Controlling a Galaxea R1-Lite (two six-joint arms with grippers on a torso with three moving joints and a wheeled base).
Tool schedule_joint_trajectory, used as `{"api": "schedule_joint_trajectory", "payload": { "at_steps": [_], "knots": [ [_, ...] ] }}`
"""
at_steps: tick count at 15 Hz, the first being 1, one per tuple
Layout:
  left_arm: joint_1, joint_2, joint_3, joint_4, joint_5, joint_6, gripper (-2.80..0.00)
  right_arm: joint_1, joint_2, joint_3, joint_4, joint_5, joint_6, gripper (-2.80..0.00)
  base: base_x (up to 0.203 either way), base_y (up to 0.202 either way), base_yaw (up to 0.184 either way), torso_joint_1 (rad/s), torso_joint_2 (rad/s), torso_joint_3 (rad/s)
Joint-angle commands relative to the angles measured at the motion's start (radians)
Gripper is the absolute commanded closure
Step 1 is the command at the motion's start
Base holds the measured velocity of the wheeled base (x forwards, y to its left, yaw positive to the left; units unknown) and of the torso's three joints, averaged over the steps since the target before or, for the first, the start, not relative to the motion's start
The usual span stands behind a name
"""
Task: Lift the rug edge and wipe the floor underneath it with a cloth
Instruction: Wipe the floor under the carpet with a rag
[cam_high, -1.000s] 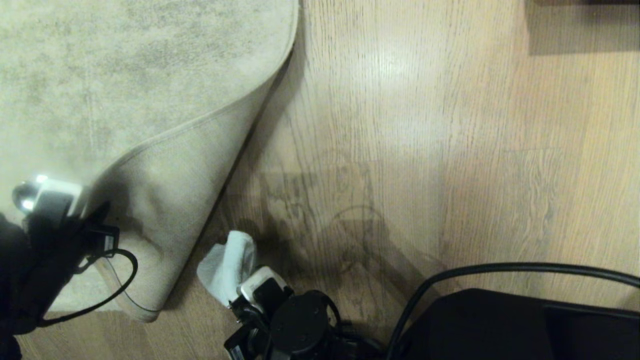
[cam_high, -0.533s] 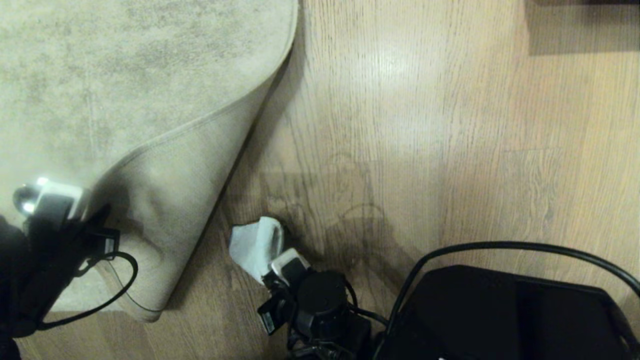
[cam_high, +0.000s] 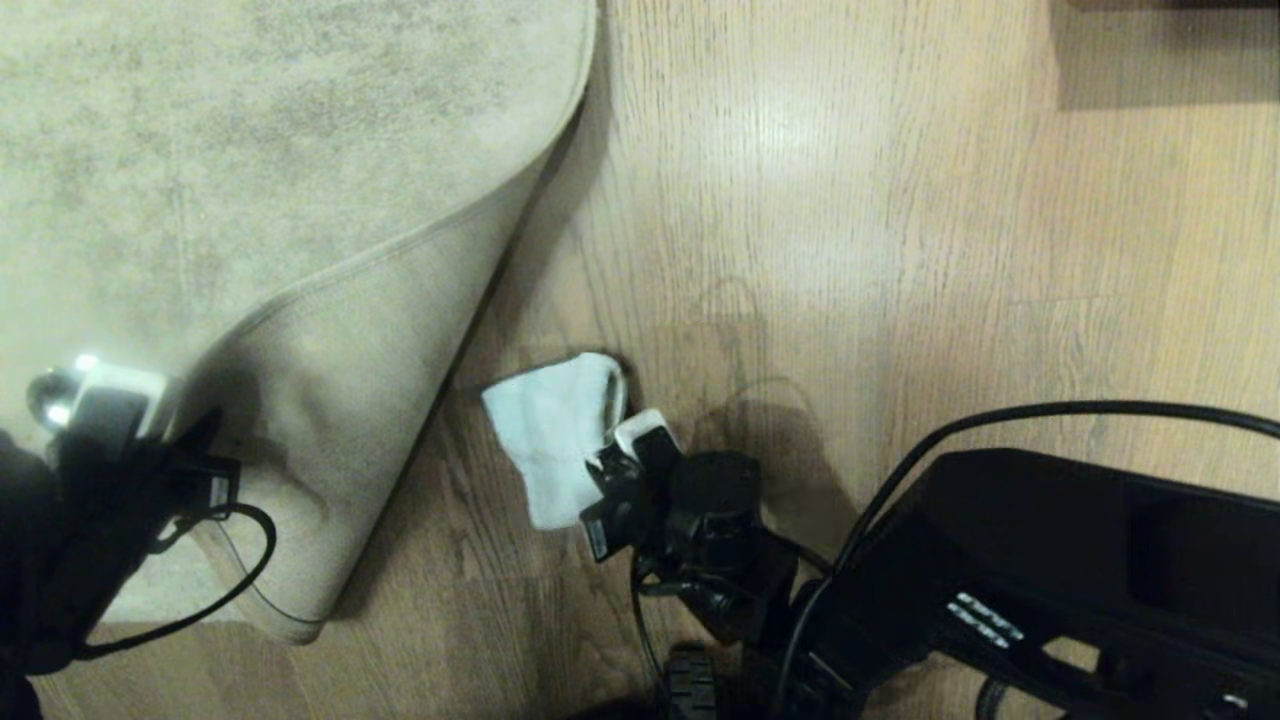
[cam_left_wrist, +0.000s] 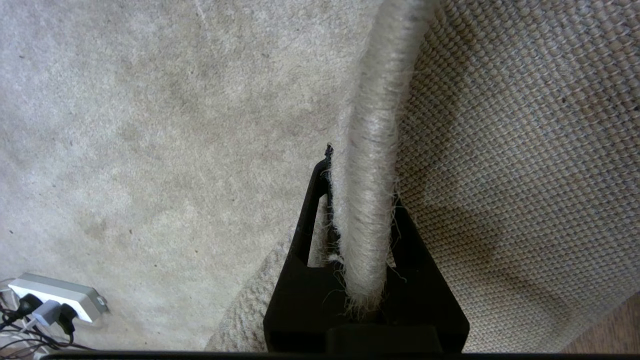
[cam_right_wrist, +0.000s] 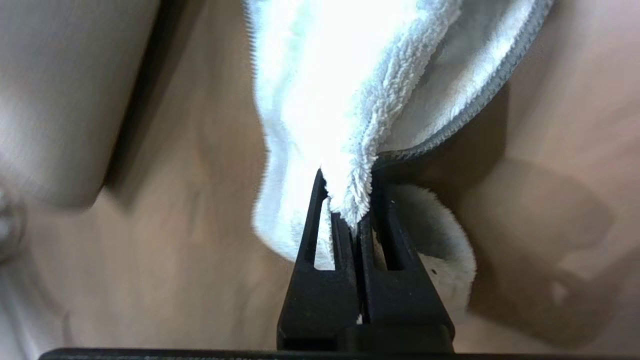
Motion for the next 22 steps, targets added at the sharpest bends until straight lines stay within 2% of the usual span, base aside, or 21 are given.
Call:
{"api": "schedule_joint_trajectory", "payload": {
  "at_steps": [1,7,13,18,22],
  "knots": [
    [0.000,0.001,0.000,-0.009,0.001,0.002,0.00,-0.040,-0.111,0.020,0.008,-0.001,-0.004,0.00,0.000,0.000,0.000,0.000,0.00,0.000],
    [0.000,-0.004,0.000,-0.009,0.001,0.004,0.00,-0.046,-0.308,0.043,0.137,-0.001,-0.015,0.00,0.000,0.000,0.000,0.000,0.00,0.000],
    [0.000,0.000,0.000,-0.009,0.004,0.002,0.00,0.136,-0.278,0.031,0.178,0.003,-0.012,0.00,0.000,0.000,0.000,0.000,0.00,0.000],
    [0.000,0.001,0.000,-0.009,0.002,0.002,0.00,0.280,-0.153,-0.104,0.195,0.003,-0.006,0.00,0.000,0.000,0.000,0.000,0.00,0.000],
    [-0.001,0.001,0.000,-0.009,0.002,0.002,0.00,0.329,-0.072,-0.131,0.165,0.002,-0.001,0.00,0.000,0.000,0.000,0.000,0.00,0.000]
  ]
}}
